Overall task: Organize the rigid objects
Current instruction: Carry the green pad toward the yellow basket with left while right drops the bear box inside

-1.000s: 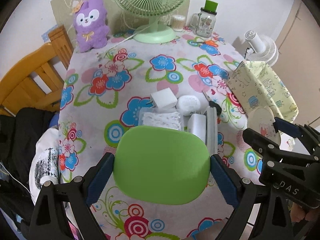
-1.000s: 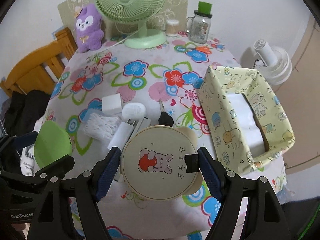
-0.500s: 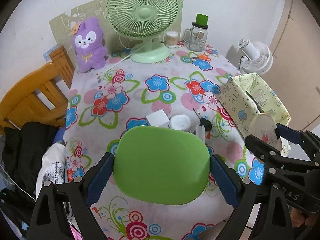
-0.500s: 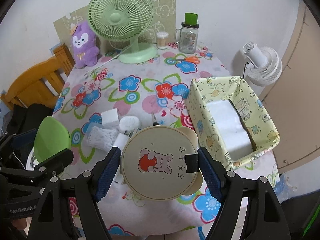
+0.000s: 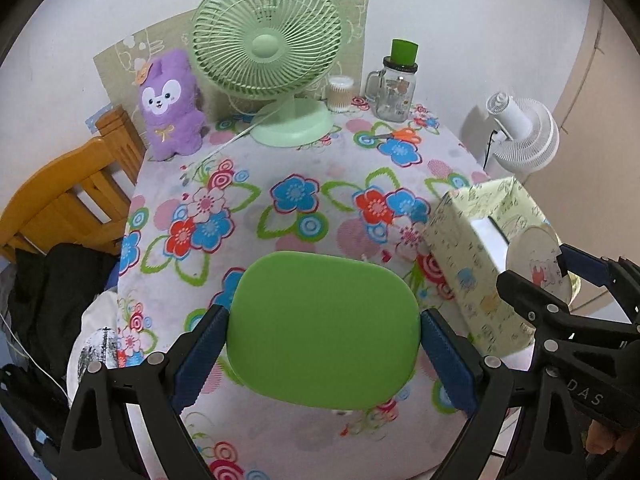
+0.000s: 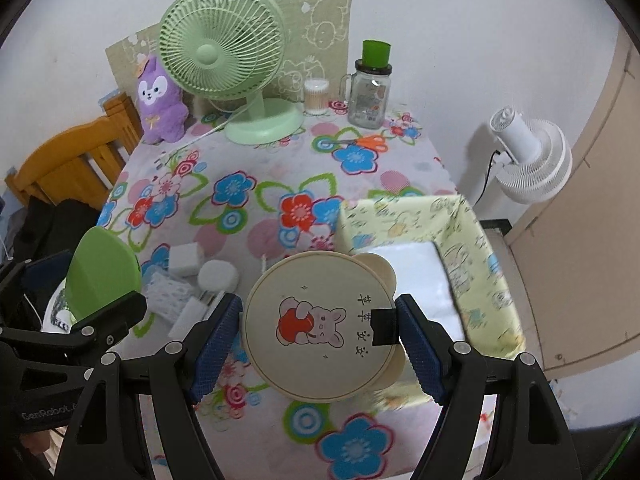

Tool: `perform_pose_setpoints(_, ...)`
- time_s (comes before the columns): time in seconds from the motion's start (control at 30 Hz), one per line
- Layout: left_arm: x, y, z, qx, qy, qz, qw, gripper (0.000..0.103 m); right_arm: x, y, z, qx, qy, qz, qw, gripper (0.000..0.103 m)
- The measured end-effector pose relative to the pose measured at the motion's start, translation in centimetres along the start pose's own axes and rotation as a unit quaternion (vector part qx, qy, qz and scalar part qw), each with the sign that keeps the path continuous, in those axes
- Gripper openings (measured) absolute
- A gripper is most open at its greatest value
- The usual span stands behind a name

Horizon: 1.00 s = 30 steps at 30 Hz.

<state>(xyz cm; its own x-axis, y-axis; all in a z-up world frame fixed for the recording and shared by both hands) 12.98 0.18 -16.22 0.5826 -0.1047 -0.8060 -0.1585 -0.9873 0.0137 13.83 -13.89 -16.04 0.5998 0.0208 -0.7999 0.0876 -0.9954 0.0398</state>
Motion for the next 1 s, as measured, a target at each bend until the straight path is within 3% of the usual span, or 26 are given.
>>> perform_pose_setpoints(0.5, 2.3, 6.3, -2.4, 0.008, 0.002, 0.010, 0.9999, 0.096, 1.5, 6.7, -0.9, 0.010, -0.012, -0.002, 1.000, 0.079)
perform_pose_setpoints(0.77, 4.6, 9.4, -2.2, 0.027, -0.015, 0.009, 0.9995, 0.096, 4.3, 10.1, 0.9, 0.024, -0.048, -0.010, 0.998, 0.079)
perform_pose_setpoints(1.0, 6.3, 9.8, -0.8, 0.015, -0.046, 0.002, 0.9988, 0.096, 7.5, 10.6, 3.3, 0.007, -0.086, -0.026, 0.996, 0.079)
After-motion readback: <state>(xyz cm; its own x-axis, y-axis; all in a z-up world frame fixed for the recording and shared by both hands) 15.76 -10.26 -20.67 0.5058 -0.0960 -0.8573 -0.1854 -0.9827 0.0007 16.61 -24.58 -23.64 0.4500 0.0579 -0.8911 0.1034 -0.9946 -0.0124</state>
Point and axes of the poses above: each gripper's, at about its wrist camera, not at the fingertips, and x roughly the way its jaws point, y to its right, z to its underside, the point moved 10 cm from there along x, roughly the way its jaws point, and after that the axes turned 6 degrees about y, right-handed, at the moved point
